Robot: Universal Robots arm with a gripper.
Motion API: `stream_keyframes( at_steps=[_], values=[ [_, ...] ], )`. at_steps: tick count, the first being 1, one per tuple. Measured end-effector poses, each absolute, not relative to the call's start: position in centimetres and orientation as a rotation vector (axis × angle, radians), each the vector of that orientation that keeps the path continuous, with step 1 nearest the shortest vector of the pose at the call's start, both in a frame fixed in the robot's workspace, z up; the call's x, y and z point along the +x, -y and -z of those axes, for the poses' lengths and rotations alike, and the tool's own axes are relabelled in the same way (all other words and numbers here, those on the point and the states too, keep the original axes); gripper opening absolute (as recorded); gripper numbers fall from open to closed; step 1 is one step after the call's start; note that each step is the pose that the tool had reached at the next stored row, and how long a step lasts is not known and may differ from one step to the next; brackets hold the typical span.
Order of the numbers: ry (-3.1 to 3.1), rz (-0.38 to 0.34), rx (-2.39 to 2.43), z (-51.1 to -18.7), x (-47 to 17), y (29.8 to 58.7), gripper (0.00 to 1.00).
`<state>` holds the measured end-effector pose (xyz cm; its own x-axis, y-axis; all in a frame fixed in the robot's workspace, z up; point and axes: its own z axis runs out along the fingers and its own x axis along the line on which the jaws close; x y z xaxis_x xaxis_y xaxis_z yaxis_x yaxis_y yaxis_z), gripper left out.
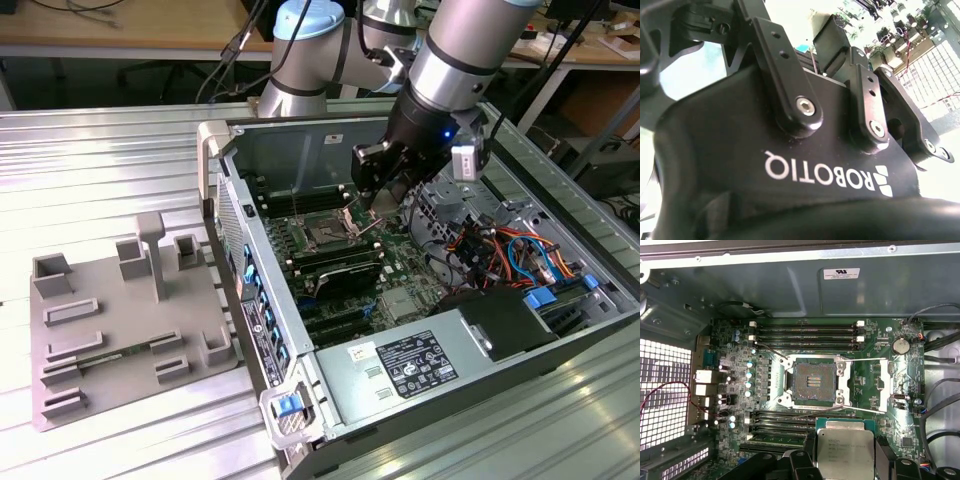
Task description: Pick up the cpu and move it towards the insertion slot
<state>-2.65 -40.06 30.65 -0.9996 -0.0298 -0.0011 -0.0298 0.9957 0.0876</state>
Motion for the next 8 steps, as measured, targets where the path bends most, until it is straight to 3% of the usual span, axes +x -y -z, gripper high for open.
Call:
stream_keyframes(
  at_steps=[8],
  values=[
    [3.138, 0.138, 0.047, -30.49, -2.64, 40.06, 0.55]
  ],
)
